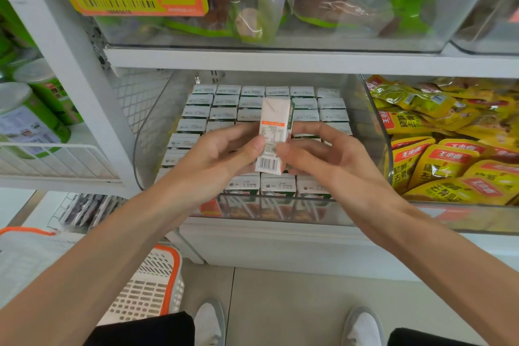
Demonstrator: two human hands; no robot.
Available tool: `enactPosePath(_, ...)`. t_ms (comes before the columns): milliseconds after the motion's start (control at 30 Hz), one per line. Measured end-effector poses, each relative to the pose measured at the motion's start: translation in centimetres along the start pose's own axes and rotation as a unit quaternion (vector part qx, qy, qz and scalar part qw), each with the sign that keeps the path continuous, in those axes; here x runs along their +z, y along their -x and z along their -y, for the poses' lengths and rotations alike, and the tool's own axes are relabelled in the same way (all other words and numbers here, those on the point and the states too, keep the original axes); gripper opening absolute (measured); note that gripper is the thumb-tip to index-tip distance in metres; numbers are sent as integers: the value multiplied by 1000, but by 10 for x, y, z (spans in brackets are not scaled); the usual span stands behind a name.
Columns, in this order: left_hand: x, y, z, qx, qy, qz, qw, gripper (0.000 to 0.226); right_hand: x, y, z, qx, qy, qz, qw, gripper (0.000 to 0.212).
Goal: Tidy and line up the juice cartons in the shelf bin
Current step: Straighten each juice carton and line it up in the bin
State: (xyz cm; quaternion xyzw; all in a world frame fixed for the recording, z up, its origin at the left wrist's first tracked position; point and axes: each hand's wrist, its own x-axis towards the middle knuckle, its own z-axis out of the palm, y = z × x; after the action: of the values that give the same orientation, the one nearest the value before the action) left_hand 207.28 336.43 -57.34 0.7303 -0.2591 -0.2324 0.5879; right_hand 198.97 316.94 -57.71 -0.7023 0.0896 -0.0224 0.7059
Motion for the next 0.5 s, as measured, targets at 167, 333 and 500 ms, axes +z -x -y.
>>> enactPosePath(167, 0, -1, 0, -3, 4, -20, 1000, 37, 3, 0, -2, -11, 22, -8, 1000, 45)
enactPosePath(333, -2, -1, -2, -7, -37, -43, 998, 36, 0, -3, -3, -21, 77, -18, 997, 43)
enactPosePath(500, -4, 0, -2, -12, -63, -76, 995, 52, -3, -4, -9, -44, 50, 16, 998, 43)
